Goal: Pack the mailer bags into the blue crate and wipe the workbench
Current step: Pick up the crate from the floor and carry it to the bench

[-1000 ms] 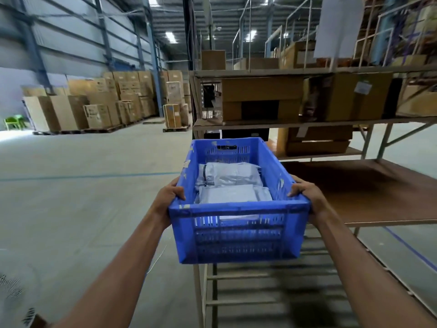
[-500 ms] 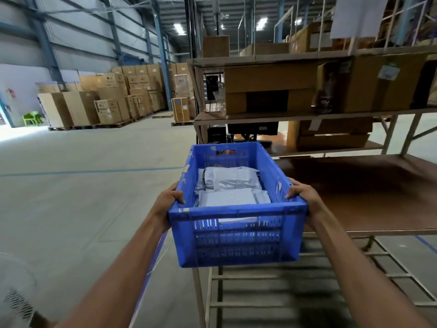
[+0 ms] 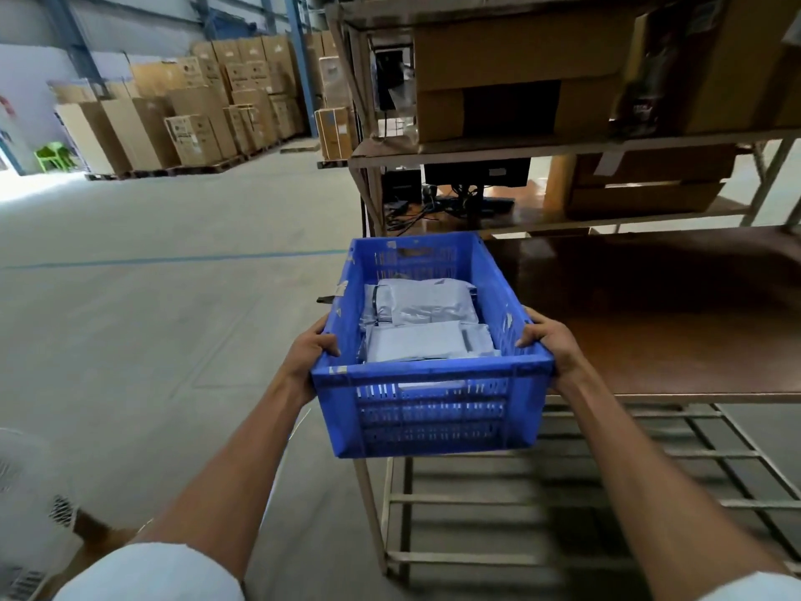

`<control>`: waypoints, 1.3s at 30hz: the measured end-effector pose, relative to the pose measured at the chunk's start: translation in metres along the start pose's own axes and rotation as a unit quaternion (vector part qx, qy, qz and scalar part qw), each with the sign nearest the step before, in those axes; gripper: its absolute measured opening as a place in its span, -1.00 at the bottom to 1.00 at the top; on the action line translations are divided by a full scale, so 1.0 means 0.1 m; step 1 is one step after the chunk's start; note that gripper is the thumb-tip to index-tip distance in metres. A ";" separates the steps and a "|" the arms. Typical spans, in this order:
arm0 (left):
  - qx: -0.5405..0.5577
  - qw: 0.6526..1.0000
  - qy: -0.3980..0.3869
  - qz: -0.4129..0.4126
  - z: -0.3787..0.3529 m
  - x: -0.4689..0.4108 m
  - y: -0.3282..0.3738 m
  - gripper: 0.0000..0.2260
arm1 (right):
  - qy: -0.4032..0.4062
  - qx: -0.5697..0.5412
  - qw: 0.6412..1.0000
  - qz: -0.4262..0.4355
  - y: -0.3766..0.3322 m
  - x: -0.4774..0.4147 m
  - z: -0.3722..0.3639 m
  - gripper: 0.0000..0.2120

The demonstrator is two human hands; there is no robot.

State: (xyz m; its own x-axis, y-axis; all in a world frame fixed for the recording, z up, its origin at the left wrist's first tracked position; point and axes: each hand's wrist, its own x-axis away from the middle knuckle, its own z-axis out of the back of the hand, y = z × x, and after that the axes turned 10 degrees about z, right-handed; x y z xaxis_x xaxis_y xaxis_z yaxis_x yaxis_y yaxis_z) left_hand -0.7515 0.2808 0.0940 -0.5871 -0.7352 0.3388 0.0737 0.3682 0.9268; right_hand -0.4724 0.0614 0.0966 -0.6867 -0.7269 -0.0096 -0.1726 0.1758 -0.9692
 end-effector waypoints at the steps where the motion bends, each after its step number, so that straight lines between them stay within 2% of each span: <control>1: -0.002 1.000 0.000 -0.002 0.00 -0.08 0.00 -0.30 | 0.003 0.001 1.000 -0.001 0.03 -0.07 0.01 -0.27; 9: -0.006 1.000 -0.019 0.005 0.01 -0.70 0.11 -0.25 | 0.010 0.060 0.998 -0.002 0.16 -0.66 -0.03 -0.26; 14: -0.013 1.000 0.004 -0.006 0.02 -0.98 0.23 -0.47 | 0.032 0.130 0.991 0.017 0.16 -0.96 -0.10 -0.56; 16: 0.016 0.999 0.018 -0.021 0.08 -0.99 0.19 -0.53 | 0.050 0.084 0.995 0.026 0.17 -0.93 -0.07 -0.72; 19: 0.048 0.998 -0.015 -0.030 0.11 -0.69 -0.05 -0.47 | 0.065 -0.023 0.998 -0.001 0.30 -0.62 -0.05 -0.65; 21: 0.018 0.997 -0.018 -0.071 0.06 -0.50 -0.26 -0.56 | 0.071 -0.045 0.996 0.007 0.44 -0.42 -0.08 -0.62; 23: 0.034 0.994 -0.008 -0.101 -0.02 -0.42 -0.38 -0.64 | 0.104 -0.059 0.992 0.030 0.52 -0.32 -0.15 -0.66; 26: 0.037 0.992 0.012 -0.117 -0.06 -0.50 -0.40 -0.64 | 0.140 -0.033 0.988 0.059 0.50 -0.34 -0.23 -0.68; 32: 0.013 0.994 0.028 -0.109 0.04 -0.77 -0.27 -0.56 | 0.145 -0.008 0.986 0.086 0.45 -0.45 -0.32 -0.80; 36: 0.007 0.995 0.028 -0.095 0.05 -0.86 -0.20 -0.65 | 0.145 0.020 0.985 0.090 0.46 -0.55 -0.33 -0.60; 39: 0.011 0.996 0.018 -0.088 0.04 -0.87 -0.16 -0.68 | 0.142 0.038 0.986 0.078 0.46 -0.63 -0.30 -0.58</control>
State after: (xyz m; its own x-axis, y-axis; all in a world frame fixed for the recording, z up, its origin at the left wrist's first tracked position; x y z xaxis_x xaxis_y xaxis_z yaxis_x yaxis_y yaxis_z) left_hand -0.7049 0.3414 0.0494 -0.5593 -0.8096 0.1784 -0.0451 0.2446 0.9686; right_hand -0.4578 0.1352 0.0601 -0.8725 -0.4780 -0.1014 -0.0027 0.2122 -0.9772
